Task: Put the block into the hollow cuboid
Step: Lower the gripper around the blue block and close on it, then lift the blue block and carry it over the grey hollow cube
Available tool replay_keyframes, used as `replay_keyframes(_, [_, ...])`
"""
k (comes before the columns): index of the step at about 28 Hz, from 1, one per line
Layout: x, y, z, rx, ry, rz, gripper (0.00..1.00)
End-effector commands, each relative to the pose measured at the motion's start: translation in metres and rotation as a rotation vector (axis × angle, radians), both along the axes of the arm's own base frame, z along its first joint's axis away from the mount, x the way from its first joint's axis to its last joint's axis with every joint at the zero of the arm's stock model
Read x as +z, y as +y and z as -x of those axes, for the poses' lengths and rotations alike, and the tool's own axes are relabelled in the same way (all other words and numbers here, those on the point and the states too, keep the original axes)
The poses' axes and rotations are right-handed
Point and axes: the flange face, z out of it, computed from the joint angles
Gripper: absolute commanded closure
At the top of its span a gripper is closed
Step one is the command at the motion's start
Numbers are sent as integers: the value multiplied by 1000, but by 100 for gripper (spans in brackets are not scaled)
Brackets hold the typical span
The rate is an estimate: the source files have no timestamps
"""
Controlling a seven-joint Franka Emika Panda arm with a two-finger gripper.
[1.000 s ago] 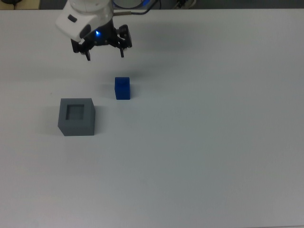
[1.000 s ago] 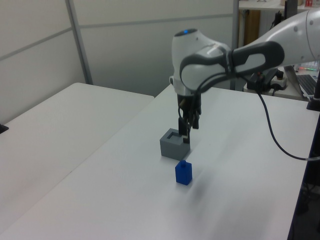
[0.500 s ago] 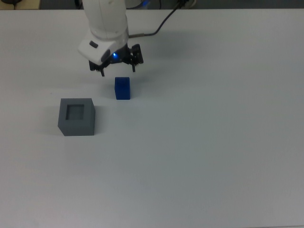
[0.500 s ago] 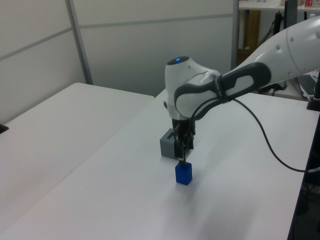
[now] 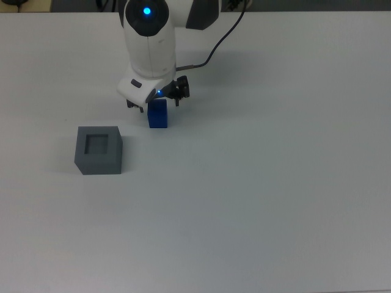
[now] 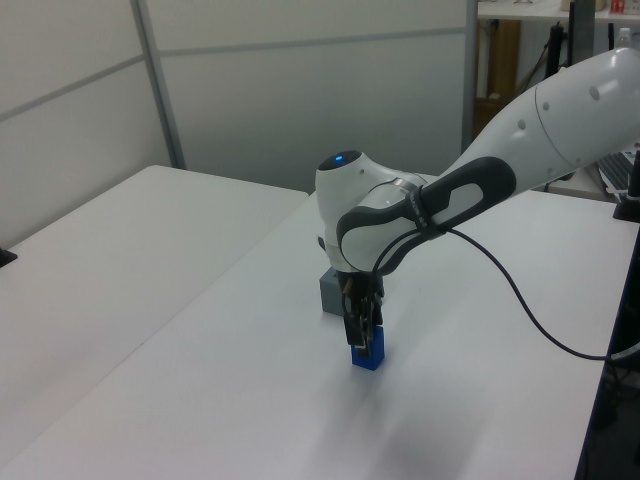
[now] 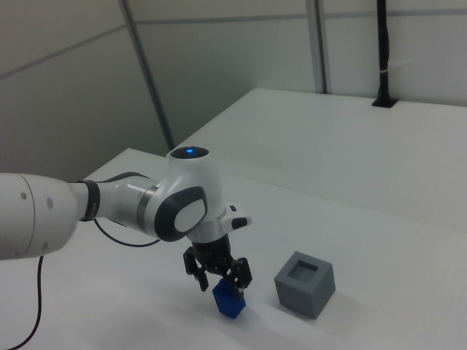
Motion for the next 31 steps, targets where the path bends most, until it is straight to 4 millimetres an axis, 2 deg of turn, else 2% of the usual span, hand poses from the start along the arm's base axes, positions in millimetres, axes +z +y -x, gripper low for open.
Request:
replay_keyframes(1, [3,3,-2,6,-8,25,70])
replay_keyframes(3, [3,3,-3,3,-10,24,85])
replay_keyframes(4, [4,2,-3,1,-11,23,100])
replay_keyframes(9, [15,-3,-6,-13,-28,18,100])
replay_keyframes(11, [30,-12,-9,-32,-33,15,100])
replay_keyframes(15, [66,-25,-20,-67,-43,2,100])
replay_keyframes(16, [84,-36,-25,-97,-54,-19,100])
replay_keyframes(21, [126,-63,-36,-175,-115,-58,100])
replay_keyframes(22, [137,-75,-39,-217,-138,-56,100])
replay_keyframes(26, [155,-99,-44,-262,-187,-55,100])
replay_keyframes(27, [156,-109,-45,-276,-197,-54,100])
replay_keyframes(31, [152,-118,-51,-286,-226,-49,100])
